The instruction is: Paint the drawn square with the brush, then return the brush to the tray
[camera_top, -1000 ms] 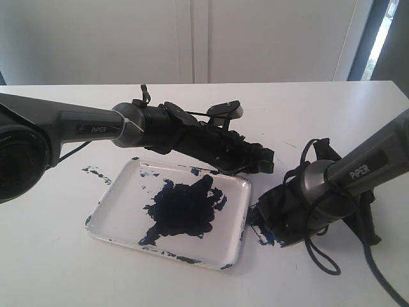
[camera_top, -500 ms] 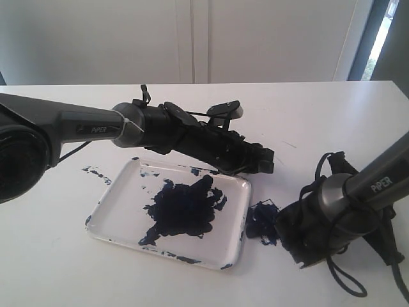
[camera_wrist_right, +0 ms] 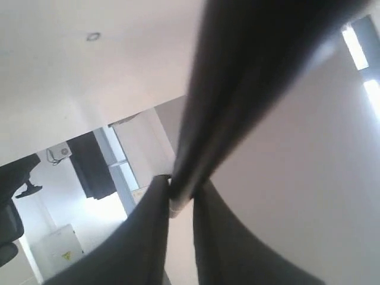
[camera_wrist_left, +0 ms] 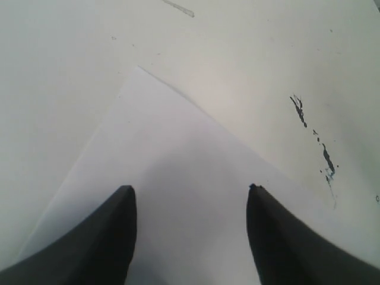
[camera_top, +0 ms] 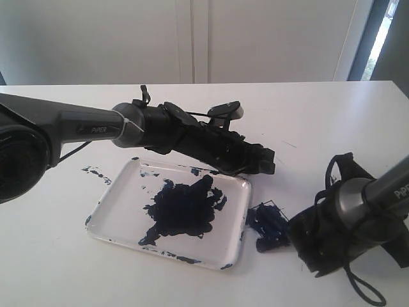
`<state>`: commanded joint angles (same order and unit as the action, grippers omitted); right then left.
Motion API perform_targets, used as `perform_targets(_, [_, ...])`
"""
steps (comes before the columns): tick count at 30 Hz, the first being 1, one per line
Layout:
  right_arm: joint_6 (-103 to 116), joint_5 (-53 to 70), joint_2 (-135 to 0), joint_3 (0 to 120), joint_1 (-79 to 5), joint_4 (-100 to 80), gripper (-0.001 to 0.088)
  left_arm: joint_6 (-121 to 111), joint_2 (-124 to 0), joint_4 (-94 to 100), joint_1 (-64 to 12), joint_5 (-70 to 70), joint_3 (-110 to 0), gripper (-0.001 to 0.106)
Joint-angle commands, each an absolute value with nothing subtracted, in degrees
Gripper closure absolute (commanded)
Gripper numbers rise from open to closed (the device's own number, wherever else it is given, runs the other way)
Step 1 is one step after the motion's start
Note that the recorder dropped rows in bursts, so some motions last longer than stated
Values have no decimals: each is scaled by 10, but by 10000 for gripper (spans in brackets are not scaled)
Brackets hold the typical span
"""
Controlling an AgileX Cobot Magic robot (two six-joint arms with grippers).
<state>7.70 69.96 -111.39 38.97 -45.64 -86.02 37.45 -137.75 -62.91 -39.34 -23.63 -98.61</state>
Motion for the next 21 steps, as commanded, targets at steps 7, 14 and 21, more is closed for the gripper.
perform_targets(7, [78,700,-1114,428,-452,-859,868,374,-1377,-629,-393,-236,-986,448])
perform_targets(14, [78,700,-1114,429,-419,-859,868,374,-1377,-629,-393,-238,-986,448])
perform_targets(21, [81,700,-1121,429,-409,-861,868,374,-1377,-629,-393,-238,-986,448])
